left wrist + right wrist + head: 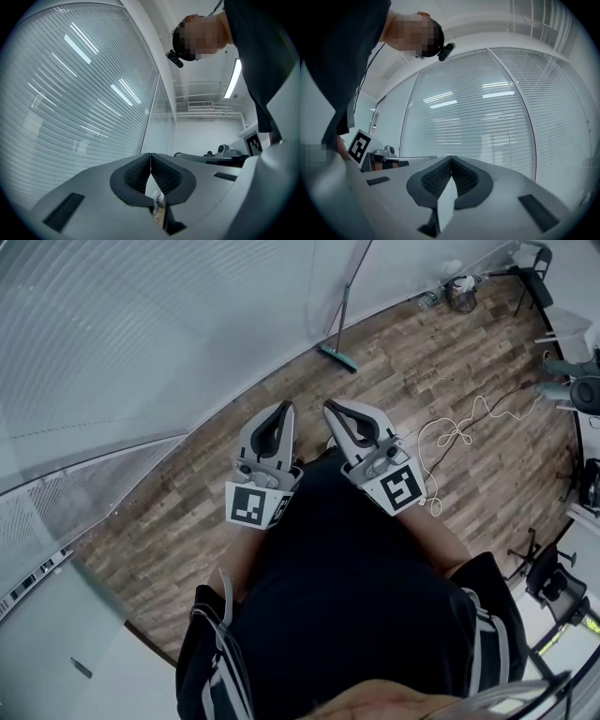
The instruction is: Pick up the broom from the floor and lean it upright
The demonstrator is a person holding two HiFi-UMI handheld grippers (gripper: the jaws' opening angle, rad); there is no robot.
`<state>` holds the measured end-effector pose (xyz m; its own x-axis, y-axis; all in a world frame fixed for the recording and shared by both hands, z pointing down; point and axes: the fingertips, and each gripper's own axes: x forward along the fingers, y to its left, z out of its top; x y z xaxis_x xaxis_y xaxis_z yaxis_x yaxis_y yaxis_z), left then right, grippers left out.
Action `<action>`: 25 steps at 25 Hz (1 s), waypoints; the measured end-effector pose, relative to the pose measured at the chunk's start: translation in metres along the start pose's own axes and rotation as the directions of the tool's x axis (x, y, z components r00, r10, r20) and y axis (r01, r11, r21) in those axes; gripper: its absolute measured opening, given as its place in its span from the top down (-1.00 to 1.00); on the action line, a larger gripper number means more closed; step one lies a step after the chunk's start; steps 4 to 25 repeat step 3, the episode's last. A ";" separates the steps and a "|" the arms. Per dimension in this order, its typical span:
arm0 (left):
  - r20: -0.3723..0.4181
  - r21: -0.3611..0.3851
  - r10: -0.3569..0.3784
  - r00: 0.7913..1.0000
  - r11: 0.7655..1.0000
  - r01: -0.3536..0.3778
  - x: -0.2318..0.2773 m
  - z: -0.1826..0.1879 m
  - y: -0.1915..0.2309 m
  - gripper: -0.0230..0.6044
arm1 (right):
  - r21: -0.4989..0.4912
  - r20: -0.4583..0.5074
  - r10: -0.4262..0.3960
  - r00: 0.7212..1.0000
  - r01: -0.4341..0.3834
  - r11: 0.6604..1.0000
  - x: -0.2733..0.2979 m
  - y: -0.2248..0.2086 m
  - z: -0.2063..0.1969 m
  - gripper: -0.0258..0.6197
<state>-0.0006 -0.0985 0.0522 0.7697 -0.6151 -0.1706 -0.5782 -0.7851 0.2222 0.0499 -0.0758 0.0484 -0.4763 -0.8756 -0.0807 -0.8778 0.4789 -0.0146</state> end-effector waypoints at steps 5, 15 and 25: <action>-0.002 -0.017 -0.010 1.000 1.000 0.010 -0.004 -0.003 0.005 0.86 | -0.033 0.001 0.003 1.000 -0.002 0.999 0.001 0.011 0.000 0.86; -0.002 -0.017 -0.010 1.000 1.000 0.010 -0.004 -0.003 0.005 0.86 | -0.033 0.001 0.003 1.000 -0.002 0.999 0.001 0.011 0.000 0.86; -0.002 -0.017 -0.010 1.000 1.000 0.010 -0.004 -0.003 0.005 0.86 | -0.033 0.001 0.003 1.000 -0.002 0.999 0.001 0.011 0.000 0.86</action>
